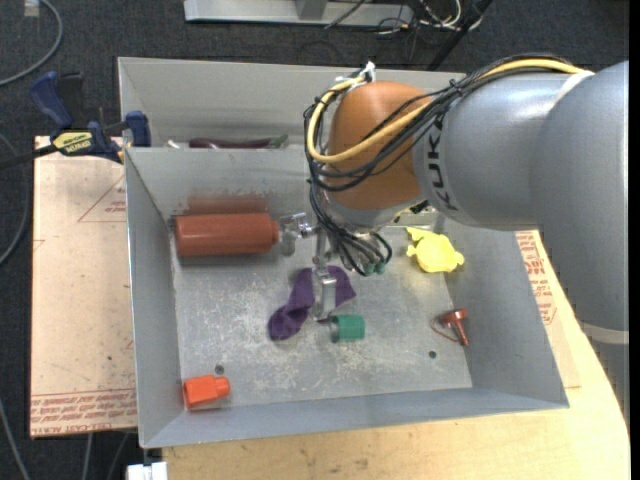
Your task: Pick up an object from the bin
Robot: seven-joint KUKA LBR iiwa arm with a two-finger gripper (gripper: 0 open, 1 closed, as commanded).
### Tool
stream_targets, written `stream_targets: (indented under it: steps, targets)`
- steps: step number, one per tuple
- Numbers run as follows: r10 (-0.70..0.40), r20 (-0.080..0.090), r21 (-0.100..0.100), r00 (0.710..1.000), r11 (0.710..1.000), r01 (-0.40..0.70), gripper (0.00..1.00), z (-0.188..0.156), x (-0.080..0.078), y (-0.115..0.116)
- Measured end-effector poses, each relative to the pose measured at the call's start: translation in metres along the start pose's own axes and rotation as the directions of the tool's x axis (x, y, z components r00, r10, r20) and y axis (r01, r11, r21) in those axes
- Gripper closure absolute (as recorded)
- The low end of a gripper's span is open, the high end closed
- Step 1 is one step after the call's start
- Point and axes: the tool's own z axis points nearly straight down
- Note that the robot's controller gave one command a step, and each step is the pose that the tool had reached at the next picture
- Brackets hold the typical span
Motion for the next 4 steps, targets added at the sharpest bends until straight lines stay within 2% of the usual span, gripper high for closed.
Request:
stream_targets:
  steps: [1,2,4]
  targets:
    - [-0.112,-0.004,0.000,0.994,0.994,0.112,0.00,0.041,0.015,-0.016]
    - [0.030,0.002,-0.001,1.000,1.000,-0.030,1.00,0.057,0.020,-0.014]
    - [0.030,0.002,-0.001,1.000,1.000,-0.030,1.00,0.056,0.020,-0.014]
